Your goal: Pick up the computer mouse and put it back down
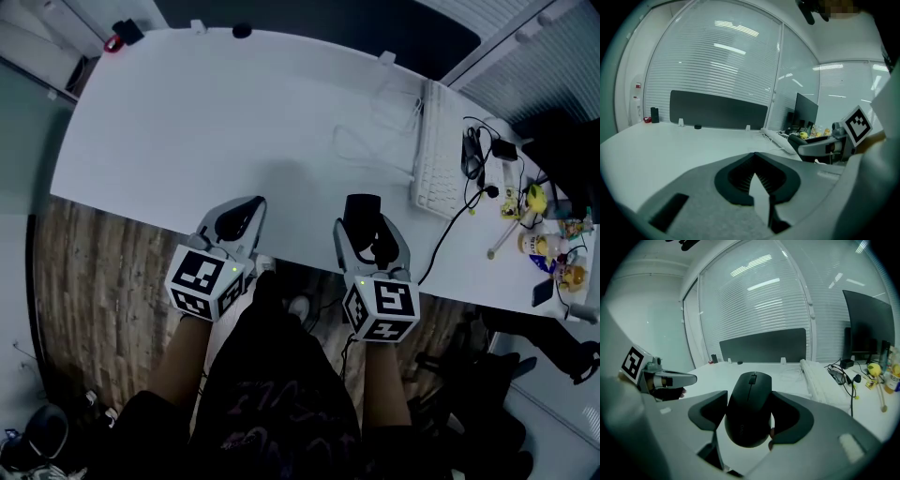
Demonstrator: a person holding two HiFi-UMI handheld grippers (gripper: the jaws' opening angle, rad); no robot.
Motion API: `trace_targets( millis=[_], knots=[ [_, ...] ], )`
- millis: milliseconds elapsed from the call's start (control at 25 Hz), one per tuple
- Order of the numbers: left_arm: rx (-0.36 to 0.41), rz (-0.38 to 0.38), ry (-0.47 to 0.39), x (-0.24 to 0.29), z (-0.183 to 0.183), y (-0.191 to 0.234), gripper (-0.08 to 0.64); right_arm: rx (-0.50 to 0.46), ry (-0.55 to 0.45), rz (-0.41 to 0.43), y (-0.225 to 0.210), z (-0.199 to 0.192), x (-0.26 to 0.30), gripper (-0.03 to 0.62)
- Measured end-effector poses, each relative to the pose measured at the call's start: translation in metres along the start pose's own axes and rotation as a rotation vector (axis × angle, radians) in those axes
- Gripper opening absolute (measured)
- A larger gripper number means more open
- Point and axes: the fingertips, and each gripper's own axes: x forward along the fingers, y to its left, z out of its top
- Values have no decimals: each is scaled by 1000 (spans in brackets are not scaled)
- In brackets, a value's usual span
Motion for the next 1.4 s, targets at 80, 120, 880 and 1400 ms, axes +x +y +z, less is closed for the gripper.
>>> trace_targets(
  millis=[80,120,880,1400],
  knots=[
    [-7,-2,13,1,-6,1,2,1,13,2,0,-4,3,304],
    [-10,-2,16,1,-8,1,2,3,19,4,1,-7,5,304],
    [-65,-17,107,17,-63,12,2,40,147,20,5,-72,31,304],
    [-112,-38,166,35,-96,15,2,61,227,1,-6,-105,47,304]
  ],
)
